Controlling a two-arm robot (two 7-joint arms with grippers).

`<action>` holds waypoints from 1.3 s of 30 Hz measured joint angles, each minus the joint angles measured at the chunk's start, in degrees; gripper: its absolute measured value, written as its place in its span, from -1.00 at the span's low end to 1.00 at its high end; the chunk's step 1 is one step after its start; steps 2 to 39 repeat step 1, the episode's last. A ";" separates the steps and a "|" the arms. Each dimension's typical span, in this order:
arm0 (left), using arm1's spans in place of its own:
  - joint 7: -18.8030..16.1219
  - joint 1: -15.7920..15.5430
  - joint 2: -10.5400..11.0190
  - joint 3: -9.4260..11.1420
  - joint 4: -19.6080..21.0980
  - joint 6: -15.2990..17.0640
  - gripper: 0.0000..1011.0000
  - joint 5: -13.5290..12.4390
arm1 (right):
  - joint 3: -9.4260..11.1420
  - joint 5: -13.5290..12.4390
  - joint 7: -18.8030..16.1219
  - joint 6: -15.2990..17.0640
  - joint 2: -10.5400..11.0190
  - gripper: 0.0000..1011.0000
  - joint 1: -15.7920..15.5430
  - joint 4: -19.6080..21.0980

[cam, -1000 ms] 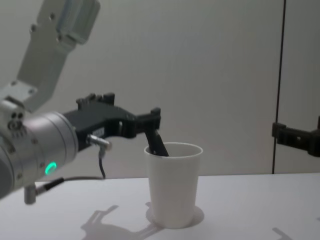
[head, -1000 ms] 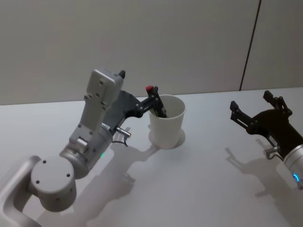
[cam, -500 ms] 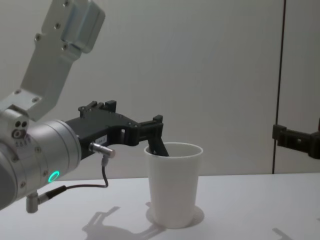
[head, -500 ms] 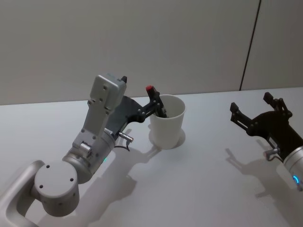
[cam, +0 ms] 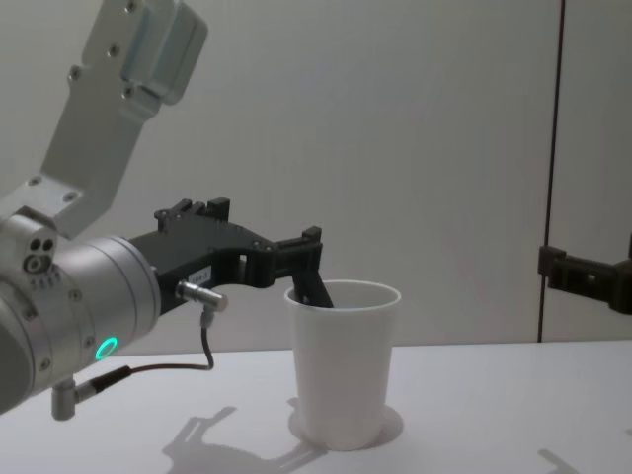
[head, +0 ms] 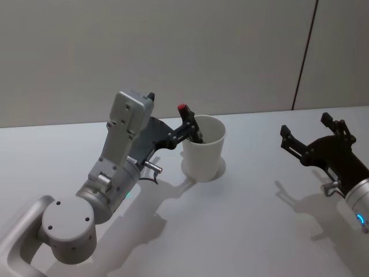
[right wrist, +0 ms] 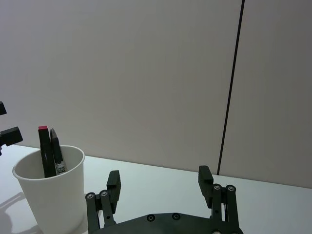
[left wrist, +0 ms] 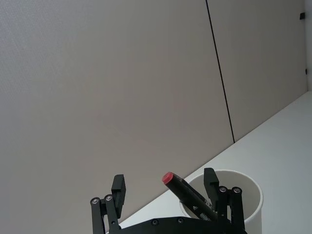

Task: Place the pen into the pen holder.

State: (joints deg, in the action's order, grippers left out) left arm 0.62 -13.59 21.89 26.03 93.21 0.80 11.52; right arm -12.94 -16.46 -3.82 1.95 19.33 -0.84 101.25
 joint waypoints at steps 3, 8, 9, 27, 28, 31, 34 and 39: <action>0.00 0.00 0.00 0.00 0.00 0.00 0.98 0.00 | 0.00 0.00 0.00 0.00 0.00 0.98 0.00 -0.01; 0.00 0.00 0.00 0.00 0.00 0.00 0.98 0.00 | 0.00 0.00 0.00 0.00 0.00 0.98 0.00 -0.01; 0.00 0.00 0.00 0.00 0.00 0.00 0.98 0.00 | 0.00 0.00 0.00 0.00 0.00 0.98 0.00 -0.01; 0.00 0.00 0.00 0.00 0.00 0.00 0.98 0.00 | 0.00 0.00 0.00 0.00 0.00 0.98 0.00 -0.01; 0.00 0.00 0.00 0.00 0.00 0.00 0.98 0.00 | 0.00 0.00 0.00 0.00 0.00 0.98 0.00 -0.01; 0.00 0.00 0.00 0.00 0.00 0.00 0.98 0.00 | 0.00 0.00 0.00 0.00 0.00 0.98 0.00 -0.01; 0.00 0.00 0.00 0.00 0.00 0.00 0.98 0.00 | 0.00 0.00 0.00 0.00 0.00 0.98 0.00 -0.01; 0.00 0.00 0.00 0.00 0.00 0.00 0.98 0.00 | 0.00 0.00 0.00 0.00 0.00 0.98 0.00 -0.01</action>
